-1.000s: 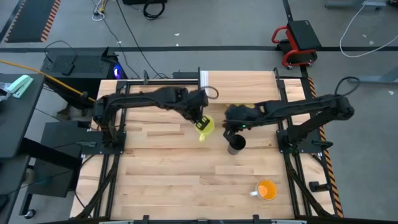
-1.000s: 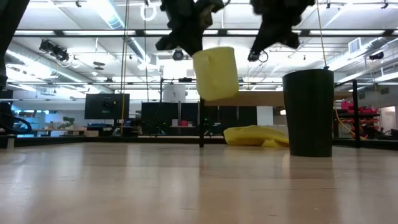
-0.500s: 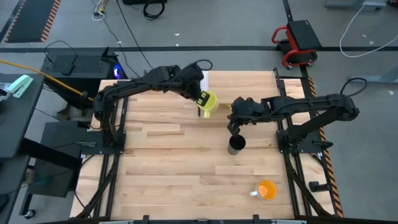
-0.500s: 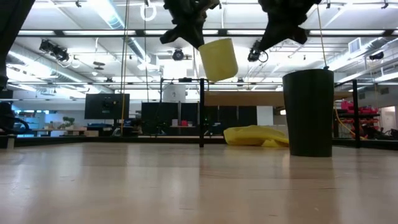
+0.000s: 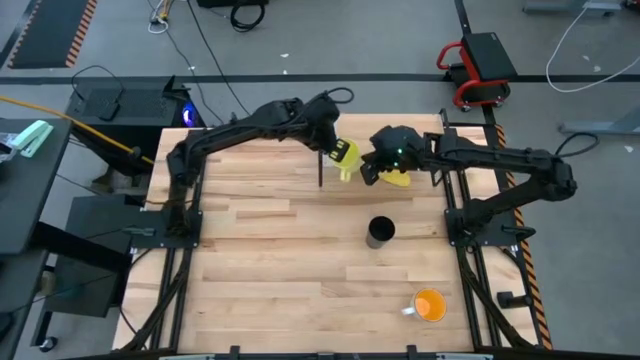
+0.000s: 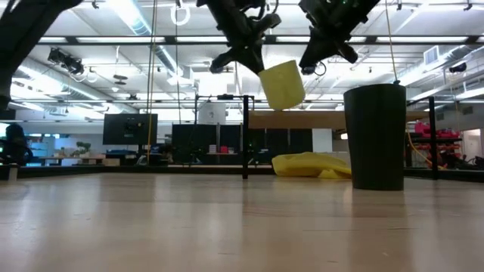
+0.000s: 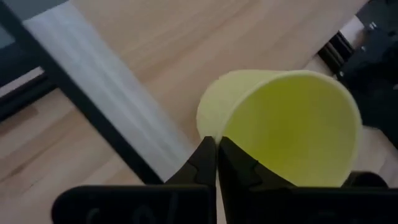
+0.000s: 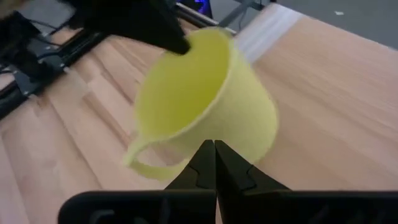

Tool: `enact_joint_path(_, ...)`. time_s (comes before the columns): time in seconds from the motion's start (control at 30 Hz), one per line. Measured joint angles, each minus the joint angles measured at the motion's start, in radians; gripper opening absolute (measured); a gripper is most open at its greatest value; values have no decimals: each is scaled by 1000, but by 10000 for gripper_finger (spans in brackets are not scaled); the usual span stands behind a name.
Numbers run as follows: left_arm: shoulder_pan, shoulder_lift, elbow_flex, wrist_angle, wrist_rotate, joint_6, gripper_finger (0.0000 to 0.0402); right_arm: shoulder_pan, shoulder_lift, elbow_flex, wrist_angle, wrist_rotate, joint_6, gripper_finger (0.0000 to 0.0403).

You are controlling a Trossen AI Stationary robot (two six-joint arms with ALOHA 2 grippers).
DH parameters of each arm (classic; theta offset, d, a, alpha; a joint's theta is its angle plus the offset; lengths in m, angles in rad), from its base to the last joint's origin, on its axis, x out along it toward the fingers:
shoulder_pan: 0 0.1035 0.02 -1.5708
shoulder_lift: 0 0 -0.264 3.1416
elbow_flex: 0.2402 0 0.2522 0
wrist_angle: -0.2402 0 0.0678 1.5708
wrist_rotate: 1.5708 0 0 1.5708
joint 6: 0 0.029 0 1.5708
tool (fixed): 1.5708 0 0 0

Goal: Stack small to large cups/mugs on shelf
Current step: Put the yellow mug on the shelf

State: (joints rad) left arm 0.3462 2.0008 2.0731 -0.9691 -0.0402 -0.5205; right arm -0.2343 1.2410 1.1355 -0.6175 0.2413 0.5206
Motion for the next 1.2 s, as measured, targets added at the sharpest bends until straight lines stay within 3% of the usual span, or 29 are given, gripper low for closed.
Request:
enact_joint_path(0.3,9,107,279,-122,-34,62,8,-35,9,0,-34,-30,-5,0)
enact_joint_path(0.73,24,129,274,-149,-42,61,8,-140,33,1,11,-76,-28,0)
enact_joint_path(1.2,38,129,274,-163,-59,57,17,-159,75,1,43,-135,-34,0)
